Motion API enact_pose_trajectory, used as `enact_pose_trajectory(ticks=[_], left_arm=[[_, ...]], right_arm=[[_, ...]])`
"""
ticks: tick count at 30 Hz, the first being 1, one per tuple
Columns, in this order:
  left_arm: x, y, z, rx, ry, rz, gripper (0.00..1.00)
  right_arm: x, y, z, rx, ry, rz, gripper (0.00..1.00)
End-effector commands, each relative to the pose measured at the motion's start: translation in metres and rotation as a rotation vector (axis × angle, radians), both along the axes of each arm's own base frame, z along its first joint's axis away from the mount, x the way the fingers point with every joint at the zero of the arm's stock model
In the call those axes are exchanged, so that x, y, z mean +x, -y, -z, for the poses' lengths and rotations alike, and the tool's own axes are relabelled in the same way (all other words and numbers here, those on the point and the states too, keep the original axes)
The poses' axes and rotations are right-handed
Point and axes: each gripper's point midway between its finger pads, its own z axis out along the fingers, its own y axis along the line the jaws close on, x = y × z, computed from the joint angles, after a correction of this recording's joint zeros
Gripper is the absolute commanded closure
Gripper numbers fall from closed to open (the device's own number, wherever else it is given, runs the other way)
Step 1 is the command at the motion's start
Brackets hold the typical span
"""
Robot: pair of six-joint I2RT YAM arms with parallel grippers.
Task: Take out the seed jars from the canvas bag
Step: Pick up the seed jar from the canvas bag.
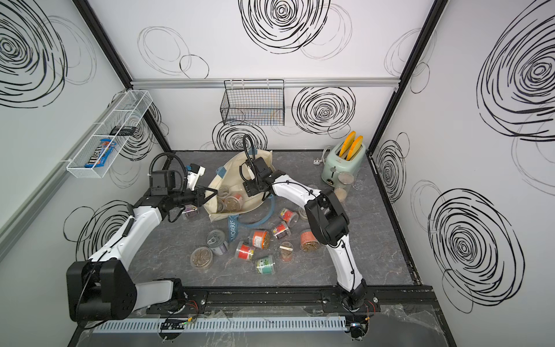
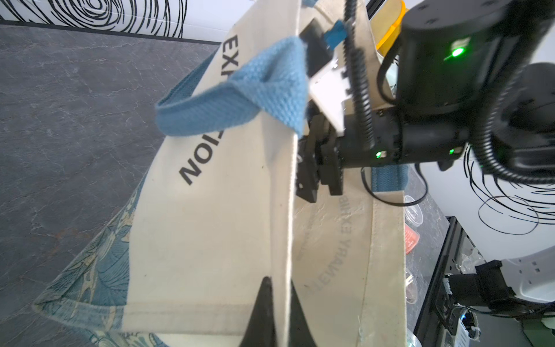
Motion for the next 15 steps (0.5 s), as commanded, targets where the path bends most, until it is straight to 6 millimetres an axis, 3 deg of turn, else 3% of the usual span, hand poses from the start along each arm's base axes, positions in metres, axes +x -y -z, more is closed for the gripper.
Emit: enact_pose_trajectory(ticks=[1, 9, 15], left_arm=[[0.003, 0.001, -0.013, -0.017, 0.029, 0.019, 1.00], [0.007, -0.005, -0.018, -0.014, 0.038, -0.006, 1.00], [0.017, -0.018, -0.018, -0.014, 0.026, -0.074, 1.00]], right_arm=[[-0.003, -0.004, -0.053, 0.158, 0.016, 0.000, 0.26], [-0.030, -0.002, -0.110, 0.375, -0.053, -0.083, 0.26], [-0.061, 0.015, -0.144, 0.457, -0.107, -0.104, 0.26]])
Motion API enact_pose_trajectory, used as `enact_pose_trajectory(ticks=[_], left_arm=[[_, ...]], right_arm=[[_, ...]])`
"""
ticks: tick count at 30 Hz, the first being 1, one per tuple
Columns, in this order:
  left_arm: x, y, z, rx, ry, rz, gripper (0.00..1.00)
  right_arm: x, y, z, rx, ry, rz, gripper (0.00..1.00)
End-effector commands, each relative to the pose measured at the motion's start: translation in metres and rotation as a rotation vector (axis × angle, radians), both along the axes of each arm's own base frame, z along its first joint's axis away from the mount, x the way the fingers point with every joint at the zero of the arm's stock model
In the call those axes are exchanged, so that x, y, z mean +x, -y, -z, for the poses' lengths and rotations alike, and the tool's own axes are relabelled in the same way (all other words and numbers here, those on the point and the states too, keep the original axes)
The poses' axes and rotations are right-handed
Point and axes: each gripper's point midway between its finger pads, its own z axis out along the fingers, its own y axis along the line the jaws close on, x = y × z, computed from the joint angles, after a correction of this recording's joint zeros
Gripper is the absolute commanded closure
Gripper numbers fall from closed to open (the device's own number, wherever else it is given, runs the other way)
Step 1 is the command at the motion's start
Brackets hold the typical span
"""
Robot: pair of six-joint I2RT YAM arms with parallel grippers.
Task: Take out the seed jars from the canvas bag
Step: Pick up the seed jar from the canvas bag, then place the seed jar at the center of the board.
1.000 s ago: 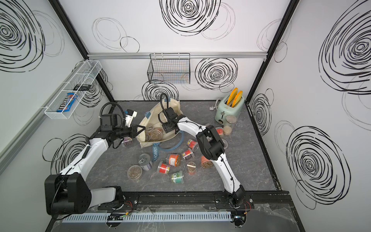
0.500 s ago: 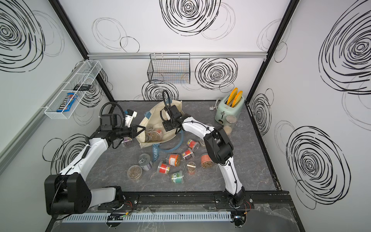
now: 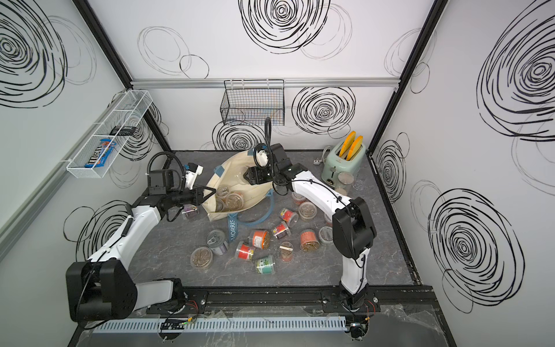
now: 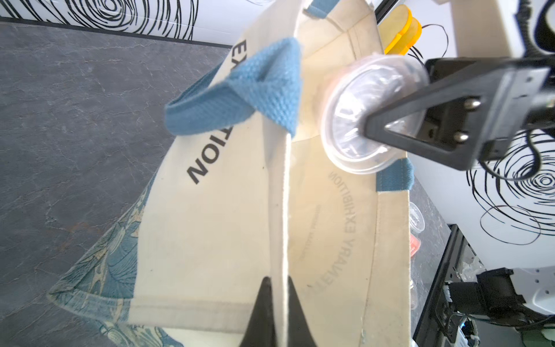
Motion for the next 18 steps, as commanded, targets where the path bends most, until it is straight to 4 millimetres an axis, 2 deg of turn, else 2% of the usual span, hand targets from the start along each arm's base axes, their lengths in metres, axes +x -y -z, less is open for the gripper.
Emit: enact_pose_trajectory(ticks=[1, 6, 8, 14, 18], left_arm=[[0.015, -0.011, -0.015, -0.009, 0.036, -0.043, 1.00], [0.028, -0.029, -0.011, -0.015, 0.005, -0.125, 1.00], [0.033, -0.038, -0.011, -0.024, -0.004, -0.160, 1.00], [0.051, -0.063, -0.008, -0.063, -0.046, -0.291, 1.00], [0.061, -0.070, -0.014, -0.090, -0.051, -0.335, 1.00]], right_arm=[[-0.026, 0.006, -0.040, 0.111, -0.037, -0.047, 0.26], [-0.074, 0.022, -0.055, 0.162, -0.103, -0.147, 0.26], [-0.091, 0.033, -0.050, 0.161, -0.142, -0.157, 0.25], [-0.118, 0.067, -0.009, 0.108, -0.248, -0.102, 0.25], [-0.122, 0.071, 0.019, 0.078, -0.303, -0.086, 0.25]])
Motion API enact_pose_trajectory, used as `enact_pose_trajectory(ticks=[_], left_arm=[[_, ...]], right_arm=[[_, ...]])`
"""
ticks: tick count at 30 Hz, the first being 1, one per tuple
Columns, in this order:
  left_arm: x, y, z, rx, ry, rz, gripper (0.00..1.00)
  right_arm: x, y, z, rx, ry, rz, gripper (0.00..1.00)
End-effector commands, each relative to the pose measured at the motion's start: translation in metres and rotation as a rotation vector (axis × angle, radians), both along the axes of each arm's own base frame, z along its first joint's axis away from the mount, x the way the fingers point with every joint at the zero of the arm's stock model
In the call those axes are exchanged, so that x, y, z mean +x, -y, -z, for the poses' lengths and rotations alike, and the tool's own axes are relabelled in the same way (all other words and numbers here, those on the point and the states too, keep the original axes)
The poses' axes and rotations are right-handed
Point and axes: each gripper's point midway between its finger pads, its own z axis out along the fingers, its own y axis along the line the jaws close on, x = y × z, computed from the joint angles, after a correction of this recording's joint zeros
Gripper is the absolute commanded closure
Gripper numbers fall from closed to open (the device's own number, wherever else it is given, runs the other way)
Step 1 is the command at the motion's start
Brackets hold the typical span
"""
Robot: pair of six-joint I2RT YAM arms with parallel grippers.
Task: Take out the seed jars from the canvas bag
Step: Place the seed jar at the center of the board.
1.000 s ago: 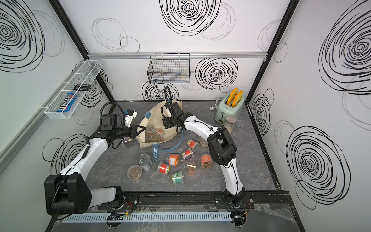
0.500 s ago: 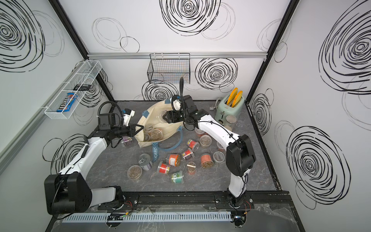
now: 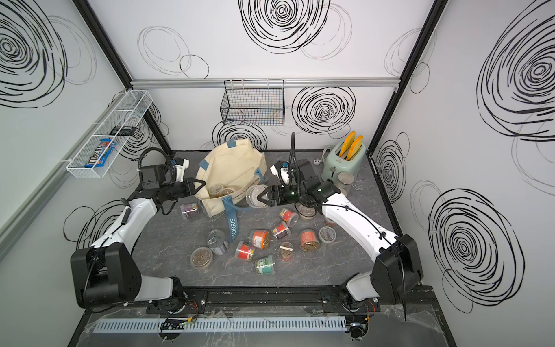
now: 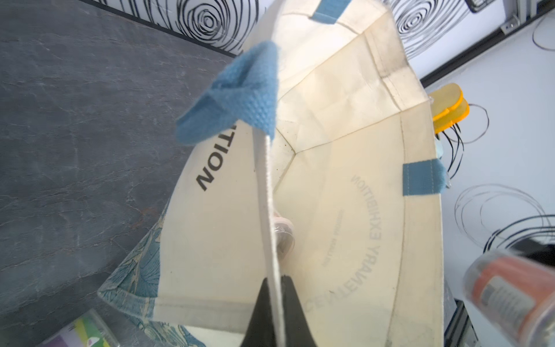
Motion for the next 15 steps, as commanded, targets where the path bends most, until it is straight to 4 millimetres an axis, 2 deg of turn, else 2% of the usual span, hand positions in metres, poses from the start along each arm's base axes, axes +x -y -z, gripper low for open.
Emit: enact_pose_trajectory(ticks=[1, 10, 15], left_arm=[[0.022, -0.017, -0.020, -0.006, 0.055, -0.084, 1.00], [0.028, -0.021, -0.023, -0.029, 0.049, -0.111, 1.00], [0.026, -0.020, -0.024, -0.025, 0.059, -0.103, 1.00]], right_arm=[[-0.006, 0.002, 0.018, -0.009, -0.071, -0.001, 0.26], [0.008, -0.023, 0.072, -0.055, -0.208, -0.014, 0.25], [0.002, -0.043, 0.103, -0.113, -0.272, -0.036, 0.23]])
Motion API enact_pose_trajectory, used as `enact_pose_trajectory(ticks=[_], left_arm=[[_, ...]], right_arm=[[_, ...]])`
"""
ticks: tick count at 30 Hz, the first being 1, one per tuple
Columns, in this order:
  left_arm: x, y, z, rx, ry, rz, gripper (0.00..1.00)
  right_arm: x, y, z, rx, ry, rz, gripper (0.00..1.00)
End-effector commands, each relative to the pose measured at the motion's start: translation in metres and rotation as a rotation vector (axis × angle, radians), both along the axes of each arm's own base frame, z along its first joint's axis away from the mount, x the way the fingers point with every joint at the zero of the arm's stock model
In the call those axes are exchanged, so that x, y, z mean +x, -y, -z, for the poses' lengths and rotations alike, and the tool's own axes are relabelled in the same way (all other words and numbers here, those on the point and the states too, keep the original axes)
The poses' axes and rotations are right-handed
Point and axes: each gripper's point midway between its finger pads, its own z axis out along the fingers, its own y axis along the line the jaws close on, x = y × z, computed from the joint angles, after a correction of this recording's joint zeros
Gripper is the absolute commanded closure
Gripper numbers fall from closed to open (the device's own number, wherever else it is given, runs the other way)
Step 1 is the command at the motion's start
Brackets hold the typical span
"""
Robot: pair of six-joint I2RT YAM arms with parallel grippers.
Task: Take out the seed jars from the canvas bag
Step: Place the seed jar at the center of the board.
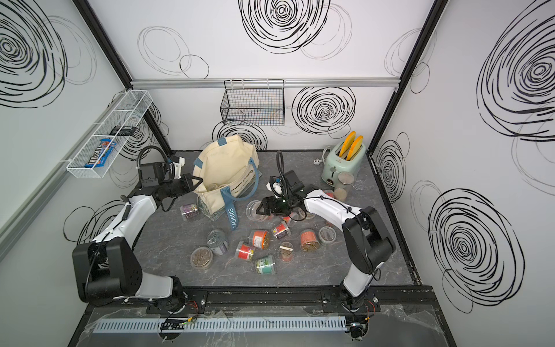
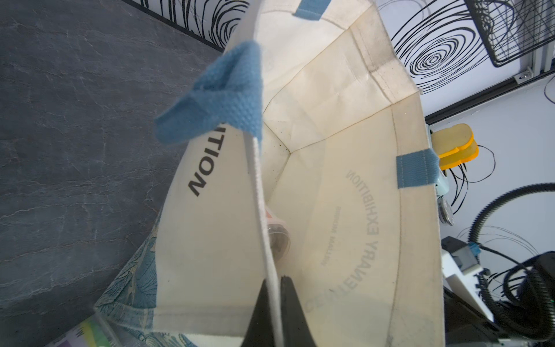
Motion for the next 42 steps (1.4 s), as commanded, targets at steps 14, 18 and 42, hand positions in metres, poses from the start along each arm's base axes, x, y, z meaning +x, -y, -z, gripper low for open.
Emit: enact_pose_trajectory(ticks=[14, 18, 42], left_arm=[[0.012, -0.006, -0.026, 0.010, 0.106, -0.010, 1.00], [0.011, -0.006, -0.026, 0.013, 0.115, -0.010, 1.00], [0.010, -0.004, -0.027, 0.024, 0.125, -0.002, 1.00]], right_arm=[[0.014, -0.021, 0.045, -0.027, -0.107, 0.085, 0.22], [0.014, -0.022, 0.047, -0.036, -0.116, 0.088, 0.21], [0.021, 0.017, 0.038, -0.129, -0.081, 0.182, 0.11]])
